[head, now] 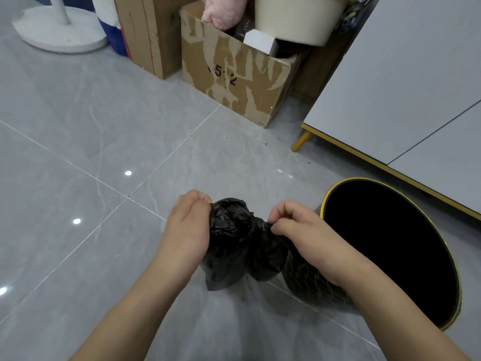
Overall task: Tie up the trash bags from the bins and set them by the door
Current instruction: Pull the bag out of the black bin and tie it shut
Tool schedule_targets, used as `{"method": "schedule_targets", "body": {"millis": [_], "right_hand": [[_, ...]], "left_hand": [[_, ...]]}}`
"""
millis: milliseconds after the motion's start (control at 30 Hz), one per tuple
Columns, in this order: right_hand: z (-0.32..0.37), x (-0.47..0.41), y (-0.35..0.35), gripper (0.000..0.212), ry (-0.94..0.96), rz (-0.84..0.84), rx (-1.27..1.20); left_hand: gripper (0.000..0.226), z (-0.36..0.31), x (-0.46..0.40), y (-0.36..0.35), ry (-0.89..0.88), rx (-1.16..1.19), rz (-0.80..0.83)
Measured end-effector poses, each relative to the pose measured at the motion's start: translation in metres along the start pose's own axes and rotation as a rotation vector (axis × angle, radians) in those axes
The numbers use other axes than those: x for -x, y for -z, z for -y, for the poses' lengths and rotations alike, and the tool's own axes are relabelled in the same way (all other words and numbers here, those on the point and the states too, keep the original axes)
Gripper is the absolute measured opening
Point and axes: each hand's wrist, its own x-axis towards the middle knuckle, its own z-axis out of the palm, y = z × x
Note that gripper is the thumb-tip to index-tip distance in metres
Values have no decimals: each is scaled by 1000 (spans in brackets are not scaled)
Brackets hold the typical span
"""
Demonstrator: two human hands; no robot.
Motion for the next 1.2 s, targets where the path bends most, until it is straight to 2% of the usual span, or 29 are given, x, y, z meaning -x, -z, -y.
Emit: {"method": "schedule_targets", "body": {"millis": [133, 233, 367, 433, 533, 600, 667, 733, 833, 933, 1033, 1200], "right_hand": [[-11, -7, -16, 15, 67, -46, 173], [-18, -12, -28, 12, 92, -93, 303], [-22, -13, -33, 16, 147, -122, 431], [-23, -14, -32, 21, 177, -158, 486], [-27, -16, -31, 25, 234, -279, 587], [-27, -20, -31, 26, 267, -331, 661], [-26, -27, -31, 26, 251, -366, 710], [-23, -37, -31, 24, 177, -383, 664], [-20, -46, -32, 24, 78, -413, 518], [-23, -43, -35, 32, 139, -495, 588], [-27, -40, -38, 36, 141, -511, 670], [-26, -40, -45, 41, 116, -503, 638]], "left_hand": [[19, -7, -3, 0, -30, 11, 77], [16, -6, -11, -3, 34, 75, 111], [15, -1, -17, -4, 96, 30, 53], [23, -1, -16, -3, 5, -193, 48], [44, -1, -10, 0, -181, -708, 52], [46, 0, -8, -5, -236, -943, 46], [44, 2, -6, -14, -282, -1082, 45], [42, 2, -7, -22, -332, -1124, 67], [44, -4, -12, -21, -287, -999, 153], [48, -5, -22, -13, -170, -771, 205], [50, 3, -30, -10, -122, -561, 168], [51, 10, -35, -14, -109, -302, 138]]}}
